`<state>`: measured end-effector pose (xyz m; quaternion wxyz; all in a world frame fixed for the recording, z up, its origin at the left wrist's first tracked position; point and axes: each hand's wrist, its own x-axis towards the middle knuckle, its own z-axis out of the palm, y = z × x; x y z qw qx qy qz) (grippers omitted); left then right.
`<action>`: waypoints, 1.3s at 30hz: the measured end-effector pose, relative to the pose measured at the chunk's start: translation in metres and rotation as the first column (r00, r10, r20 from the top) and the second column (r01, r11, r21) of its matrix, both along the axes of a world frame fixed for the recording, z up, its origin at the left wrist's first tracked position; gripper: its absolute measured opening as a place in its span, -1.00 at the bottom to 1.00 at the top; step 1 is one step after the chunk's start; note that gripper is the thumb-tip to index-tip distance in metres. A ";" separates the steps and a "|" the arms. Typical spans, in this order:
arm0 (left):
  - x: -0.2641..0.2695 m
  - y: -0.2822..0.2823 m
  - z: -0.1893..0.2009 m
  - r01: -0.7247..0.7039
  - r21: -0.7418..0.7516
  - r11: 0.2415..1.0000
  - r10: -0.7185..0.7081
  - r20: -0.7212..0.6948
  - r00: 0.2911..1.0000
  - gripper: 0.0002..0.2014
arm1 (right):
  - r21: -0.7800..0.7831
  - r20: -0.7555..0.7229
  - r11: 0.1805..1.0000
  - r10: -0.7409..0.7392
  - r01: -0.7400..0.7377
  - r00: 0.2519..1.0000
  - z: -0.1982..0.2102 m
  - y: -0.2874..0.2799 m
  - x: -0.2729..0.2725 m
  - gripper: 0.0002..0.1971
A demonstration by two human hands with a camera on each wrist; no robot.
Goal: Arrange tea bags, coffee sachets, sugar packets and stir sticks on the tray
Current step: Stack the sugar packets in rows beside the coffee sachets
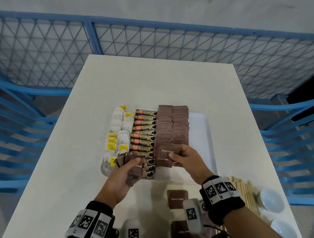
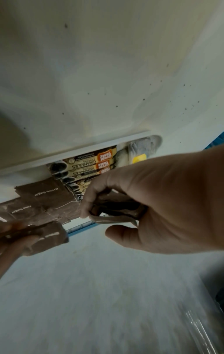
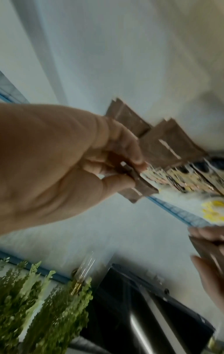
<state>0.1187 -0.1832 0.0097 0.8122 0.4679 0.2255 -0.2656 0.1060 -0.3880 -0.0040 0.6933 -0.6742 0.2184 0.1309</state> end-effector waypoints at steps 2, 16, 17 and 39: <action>-0.001 0.002 -0.002 -0.038 -0.039 0.999 0.036 -0.042 0.998 -0.83 | -0.157 -0.018 0.987 -0.032 0.029 0.999 -0.007 -0.013 0.001 -0.86; -0.004 0.012 -0.007 -0.075 -0.014 0.997 0.074 -0.091 0.993 -0.80 | -0.592 -0.057 0.806 -0.023 -0.015 0.998 -0.034 -0.031 -0.006 -0.78; -0.004 0.011 -0.006 -0.072 -0.018 0.997 0.070 -0.084 0.994 -0.80 | -0.613 -0.051 0.790 -0.011 -0.023 0.999 -0.035 -0.031 -0.005 -0.76; -0.004 -0.004 0.004 0.100 0.098 0.990 -0.110 0.098 0.989 -0.76 | -0.350 0.181 0.897 0.348 -0.271 0.920 0.005 0.043 -0.009 -0.76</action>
